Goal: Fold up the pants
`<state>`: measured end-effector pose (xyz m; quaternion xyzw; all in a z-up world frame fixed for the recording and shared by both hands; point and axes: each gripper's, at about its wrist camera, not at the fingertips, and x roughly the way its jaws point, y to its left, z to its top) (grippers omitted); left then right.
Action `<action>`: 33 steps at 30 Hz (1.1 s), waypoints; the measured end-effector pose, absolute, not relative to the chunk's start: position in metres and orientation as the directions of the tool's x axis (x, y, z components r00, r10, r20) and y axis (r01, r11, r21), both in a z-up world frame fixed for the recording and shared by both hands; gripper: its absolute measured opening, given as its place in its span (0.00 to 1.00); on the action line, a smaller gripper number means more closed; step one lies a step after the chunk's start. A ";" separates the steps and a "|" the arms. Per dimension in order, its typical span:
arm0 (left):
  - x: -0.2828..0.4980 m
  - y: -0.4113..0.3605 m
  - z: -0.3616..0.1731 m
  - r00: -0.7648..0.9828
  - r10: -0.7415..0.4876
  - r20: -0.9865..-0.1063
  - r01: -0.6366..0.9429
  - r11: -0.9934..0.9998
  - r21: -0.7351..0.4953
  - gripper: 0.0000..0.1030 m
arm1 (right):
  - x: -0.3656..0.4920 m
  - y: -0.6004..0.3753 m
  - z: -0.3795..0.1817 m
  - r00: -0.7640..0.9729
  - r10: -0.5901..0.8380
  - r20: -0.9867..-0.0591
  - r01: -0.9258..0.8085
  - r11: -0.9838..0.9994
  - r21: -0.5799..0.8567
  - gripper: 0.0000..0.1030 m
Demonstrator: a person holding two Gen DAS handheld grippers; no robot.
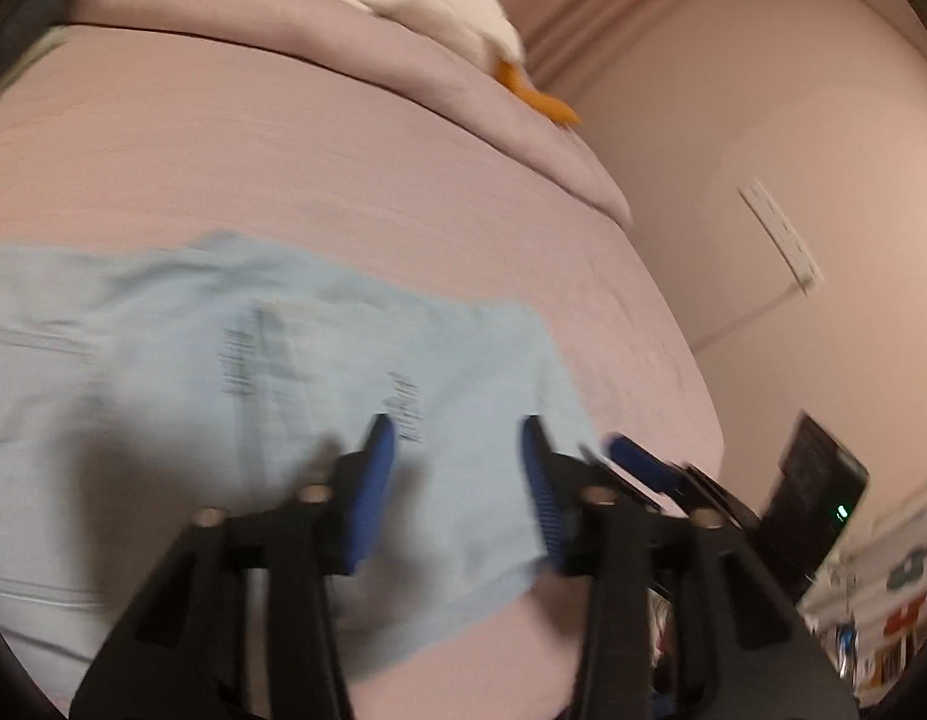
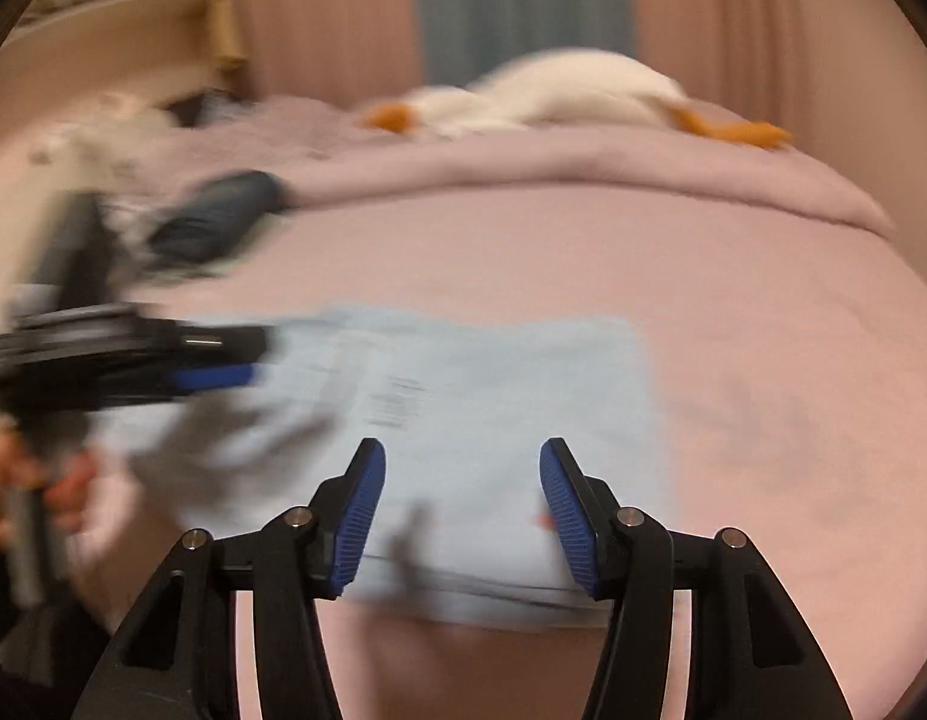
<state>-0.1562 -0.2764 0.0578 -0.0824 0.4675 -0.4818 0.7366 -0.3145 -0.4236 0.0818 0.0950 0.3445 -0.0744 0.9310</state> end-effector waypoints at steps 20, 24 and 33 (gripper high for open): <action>-0.153 -0.229 0.014 0.242 -0.632 -0.736 0.593 0.697 -0.403 0.03 | -0.289 -0.401 0.065 0.695 -0.120 -0.709 0.185 0.983 0.014 0.38; -0.157 -0.227 0.017 0.237 -0.644 -0.727 0.599 0.686 -0.413 0.03 | -0.250 -0.376 0.069 0.701 0.055 -0.711 0.035 0.993 0.111 0.36; -0.163 -0.198 0.013 0.225 -0.656 -0.721 0.604 0.674 -0.425 0.03 | -0.151 -0.330 0.043 0.581 0.082 -0.809 -0.072 0.996 0.050 0.19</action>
